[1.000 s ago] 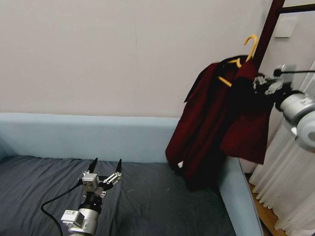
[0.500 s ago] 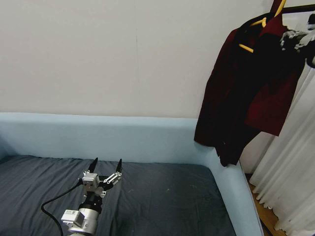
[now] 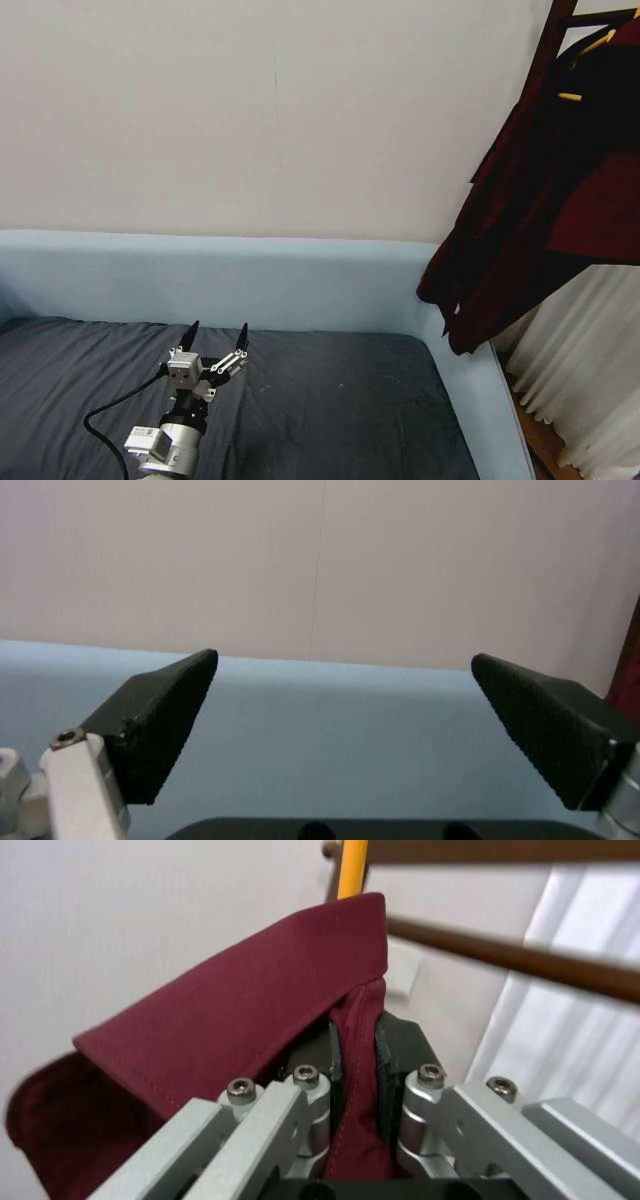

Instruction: Pick up the clothes from the sofa and hang them on the clothes hanger.

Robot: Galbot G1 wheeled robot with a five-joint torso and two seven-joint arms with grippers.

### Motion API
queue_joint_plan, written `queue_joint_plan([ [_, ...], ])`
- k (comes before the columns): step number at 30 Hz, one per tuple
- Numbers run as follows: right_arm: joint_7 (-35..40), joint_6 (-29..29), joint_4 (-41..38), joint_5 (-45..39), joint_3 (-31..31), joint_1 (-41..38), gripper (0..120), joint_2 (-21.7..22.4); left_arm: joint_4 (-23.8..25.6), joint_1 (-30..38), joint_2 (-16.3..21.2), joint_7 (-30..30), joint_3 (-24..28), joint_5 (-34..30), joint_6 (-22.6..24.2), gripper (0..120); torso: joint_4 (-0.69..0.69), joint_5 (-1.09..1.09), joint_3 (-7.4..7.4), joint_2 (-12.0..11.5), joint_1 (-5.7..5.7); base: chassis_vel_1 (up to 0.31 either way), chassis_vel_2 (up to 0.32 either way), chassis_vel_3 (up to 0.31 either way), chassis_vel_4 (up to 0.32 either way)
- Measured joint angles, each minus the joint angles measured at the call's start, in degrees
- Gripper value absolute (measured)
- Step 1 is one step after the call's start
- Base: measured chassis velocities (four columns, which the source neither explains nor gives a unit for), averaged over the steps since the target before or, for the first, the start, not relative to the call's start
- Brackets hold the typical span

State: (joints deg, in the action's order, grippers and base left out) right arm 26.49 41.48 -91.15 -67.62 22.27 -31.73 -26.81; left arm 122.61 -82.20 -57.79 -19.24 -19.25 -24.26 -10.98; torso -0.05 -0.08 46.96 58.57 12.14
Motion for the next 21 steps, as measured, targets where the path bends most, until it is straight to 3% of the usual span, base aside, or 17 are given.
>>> queue_joint_plan([
  [2,-0.6,0.5,4.4,3.8,4.8,-4.2,7,-4.0,0.0,0.0,0.0,0.0,0.0,0.0,0.0,100,0.02,-0.01,0.00,0.0,0.00,0.000,0.000,0.000,0.000],
  [5,-1.0,0.6,8.2,7.0,8.4,-6.3,7,-6.5,0.0,0.0,0.0,0.0,0.0,0.0,0.0,100,0.03,-0.02,0.00,0.0,0.01,0.000,0.000,0.000,0.000],
  [10,-1.1,0.7,12.3,11.1,11.2,-6.8,7,-7.7,0.0,0.0,0.0,0.0,0.0,0.0,0.0,100,-0.05,0.05,0.00,0.0,0.00,0.000,0.000,0.000,0.000],
  [18,-2.2,0.7,14.9,14.9,14.0,-7.2,7,-5.5,0.0,0.0,0.0,0.0,0.0,0.0,0.0,100,-0.01,0.04,0.01,0.0,0.01,0.000,0.000,0.000,0.000],
  [21,-2.2,0.7,9.8,12.4,13.9,-7.0,7,-0.7,0.0,0.0,0.0,0.0,0.0,0.0,0.0,100,-0.06,0.04,-0.01,0.0,0.00,0.000,0.000,0.000,0.000],
])
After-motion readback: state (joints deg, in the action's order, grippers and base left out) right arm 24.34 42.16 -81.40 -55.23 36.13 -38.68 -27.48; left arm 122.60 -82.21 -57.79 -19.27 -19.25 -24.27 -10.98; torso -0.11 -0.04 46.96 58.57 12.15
